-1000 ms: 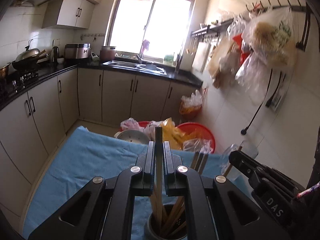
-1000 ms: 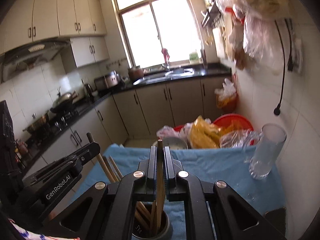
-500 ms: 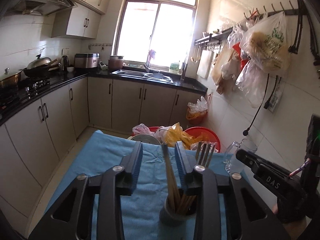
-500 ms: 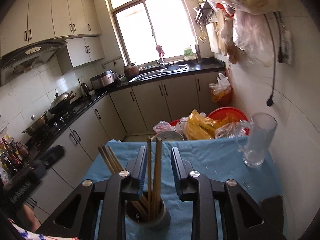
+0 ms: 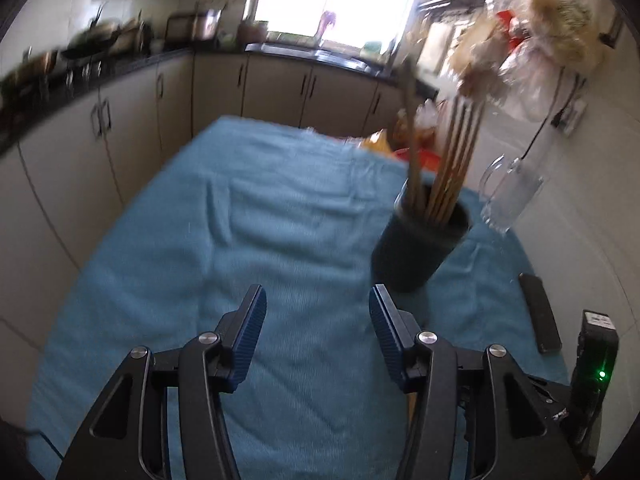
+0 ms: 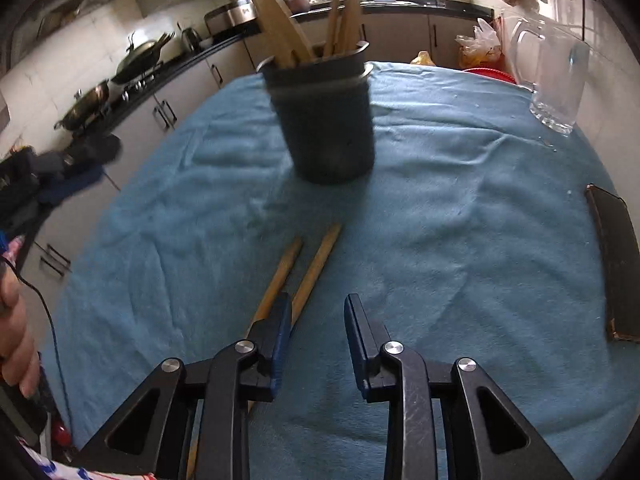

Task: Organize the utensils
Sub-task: 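Move both open tools back to the remaining loose chopsticks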

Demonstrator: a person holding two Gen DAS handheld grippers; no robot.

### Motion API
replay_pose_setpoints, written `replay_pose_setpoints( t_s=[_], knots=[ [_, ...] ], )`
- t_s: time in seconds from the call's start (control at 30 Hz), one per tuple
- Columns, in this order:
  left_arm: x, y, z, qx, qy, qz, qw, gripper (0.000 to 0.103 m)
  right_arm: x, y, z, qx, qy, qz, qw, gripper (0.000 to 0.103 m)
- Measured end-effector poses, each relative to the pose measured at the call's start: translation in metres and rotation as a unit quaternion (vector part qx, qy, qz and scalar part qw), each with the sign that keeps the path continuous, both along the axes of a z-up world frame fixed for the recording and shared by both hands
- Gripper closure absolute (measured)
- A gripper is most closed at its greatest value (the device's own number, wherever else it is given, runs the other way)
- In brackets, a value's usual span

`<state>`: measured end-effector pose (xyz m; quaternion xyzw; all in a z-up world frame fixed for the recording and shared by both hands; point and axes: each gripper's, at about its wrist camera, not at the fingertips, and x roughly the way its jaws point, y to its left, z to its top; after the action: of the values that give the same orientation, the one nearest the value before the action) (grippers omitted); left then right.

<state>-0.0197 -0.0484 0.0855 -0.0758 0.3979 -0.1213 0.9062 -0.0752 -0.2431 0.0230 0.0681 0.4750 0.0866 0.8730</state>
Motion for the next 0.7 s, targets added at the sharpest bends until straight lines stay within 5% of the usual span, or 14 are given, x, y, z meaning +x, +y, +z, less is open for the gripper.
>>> replay_pose_setpoints(
  t_s=[0.23, 0.3, 0.5, 0.7],
  knots=[
    [0.003, -0.017, -0.020, 0.018, 0.021, -0.015, 0.9995, 0.051, 0.011, 0.017, -0.003, -0.036, -0.006, 0.011, 0.999, 0.076],
    [0.003, -0.025, -0.024, 0.020, 0.027, -0.024, 0.9991, 0.051, 0.012, 0.017, -0.002, -0.050, -0.004, 0.010, 0.999, 0.087],
    [0.001, -0.058, -0.041, 0.040, 0.062, -0.075, 0.9944, 0.051, 0.000, -0.011, -0.002, -0.051, 0.009, -0.009, 0.999, 0.090],
    [0.002, -0.096, -0.064, 0.081, 0.096, -0.128, 0.9837, 0.066, -0.026, -0.045, -0.002, -0.050, 0.017, -0.021, 0.998, 0.090]
  ],
)
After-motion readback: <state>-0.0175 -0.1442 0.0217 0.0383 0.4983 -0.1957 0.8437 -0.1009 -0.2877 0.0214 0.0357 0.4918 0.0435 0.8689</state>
